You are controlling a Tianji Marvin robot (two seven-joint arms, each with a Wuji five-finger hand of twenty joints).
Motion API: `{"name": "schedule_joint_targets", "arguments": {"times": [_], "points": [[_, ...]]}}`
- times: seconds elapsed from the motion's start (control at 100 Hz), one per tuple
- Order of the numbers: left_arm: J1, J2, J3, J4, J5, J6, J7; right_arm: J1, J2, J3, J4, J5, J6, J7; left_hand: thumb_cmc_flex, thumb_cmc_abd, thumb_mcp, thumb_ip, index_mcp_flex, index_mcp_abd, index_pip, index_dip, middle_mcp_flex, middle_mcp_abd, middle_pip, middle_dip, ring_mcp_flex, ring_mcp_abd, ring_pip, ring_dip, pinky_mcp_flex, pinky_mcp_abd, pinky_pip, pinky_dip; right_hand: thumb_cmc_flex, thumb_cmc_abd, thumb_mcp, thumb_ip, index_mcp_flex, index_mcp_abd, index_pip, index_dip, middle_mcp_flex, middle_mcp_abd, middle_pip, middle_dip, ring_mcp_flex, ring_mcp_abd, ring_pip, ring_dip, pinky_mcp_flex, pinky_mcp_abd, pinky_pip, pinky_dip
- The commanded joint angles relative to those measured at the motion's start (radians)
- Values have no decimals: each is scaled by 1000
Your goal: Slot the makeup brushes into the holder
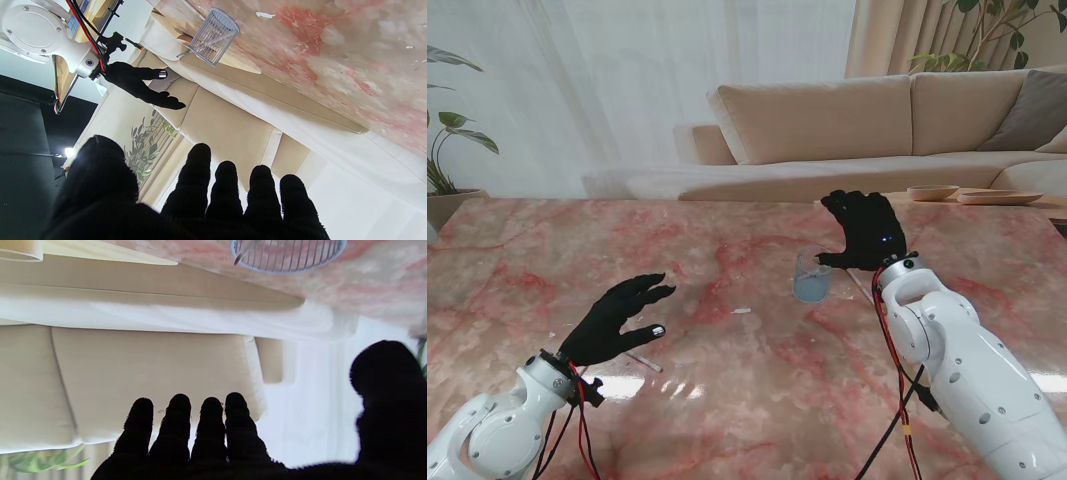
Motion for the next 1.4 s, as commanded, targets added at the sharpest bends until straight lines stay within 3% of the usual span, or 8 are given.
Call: {"name": "schedule_joint_targets", "arguments": {"times": [0.0, 0.24, 0.34, 0.63, 0.84, 0.93, 1.07, 1.39], "points": [[10, 0, 3, 2, 2, 1, -5, -28, -4, 20, -1, 7, 20, -5, 7, 42, -25, -16, -13, -19, -10, 10, -5, -19, -15, -13, -29, -49, -23, -12, -1, -21, -35, -3, -45, -14, 30, 46, -59, 40, -25, 11, -41, 30, -49, -28, -59, -14, 3, -13, -33, -21, -18, 11], [10, 2, 2, 0, 9, 0, -9, -105, -17, 106, -7, 62, 98, -33, 5, 42, -26, -17, -16, -22, -11, 10, -7, -19, -15, -14, -30, -50, -24, -12, -3, -21, -36, -4, -27, -28, 35, 52, -109, 63, -51, 43, -58, 40, -105, -7, -101, -20, 13, -5, -44, -24, -19, 26], [10, 3, 1, -1, 12, 0, -12, -118, -23, 116, 16, 106, 134, -30, 4, 42, -26, -17, -16, -21, -12, 9, -7, -21, -16, -14, -32, -52, -25, -13, -3, -22, -39, -5, -16, -38, 37, 56, -108, 68, -63, 46, -68, 44, -189, -5, -113, -18, -45, -31, -60, -26, -54, 23], [13, 2, 3, -2, 11, 8, -11, -71, -36, 37, 166, 205, 234, -45, 5, 41, -25, -16, -12, -17, -9, 10, -6, -20, -14, -13, -31, -50, -24, -12, 0, -22, -37, -4, 56, -81, 30, 59, -68, 50, -11, 97, -68, 59, -224, -42, -137, -3, -147, -24, -61, -32, -112, 59], [11, 4, 1, -3, 11, 6, -17, -7, -49, -46, 293, 268, 286, -83, 6, 42, -25, -16, -14, -18, -10, 10, -8, -20, -15, -13, -32, -50, -24, -12, -1, -23, -37, -4, 174, -119, -41, 65, 82, -47, 265, 249, -60, 44, -116, 149, -127, 1, -102, 15, -51, -30, -102, 110], [10, 4, 1, -3, 11, 6, -17, 19, -57, -76, 348, 290, 294, -121, 6, 42, -26, -17, -12, -17, -9, 10, -5, -18, -14, -13, -31, -50, -23, -12, 0, -23, -36, -4, 215, -87, 15, 47, 157, -89, 335, 317, -53, 36, -72, 183, -122, 0, -81, 16, -49, -29, -89, 108], [10, 4, 5, -2, 9, 10, -18, 55, -72, -112, 432, 327, 285, -190, 5, 42, -26, -17, -12, -18, -9, 10, -6, -20, -14, -13, -33, -51, -24, -13, -1, -24, -38, -5, 196, -214, 362, -9, 274, -118, 374, 371, -39, 21, 22, 182, -113, -7, -43, 8, -52, -22, -53, 77], [12, 4, 4, -6, 11, 14, -19, 88, -98, -154, 513, 408, 259, -242, 6, 42, -26, -17, -11, -20, -8, 11, -6, -20, -14, -13, -30, -52, -23, -13, 0, -24, -37, -4, 218, -203, 430, -15, 296, -116, 363, 359, -26, 14, 66, 169, -104, -10, -21, 8, -52, -25, -42, 71]]}}
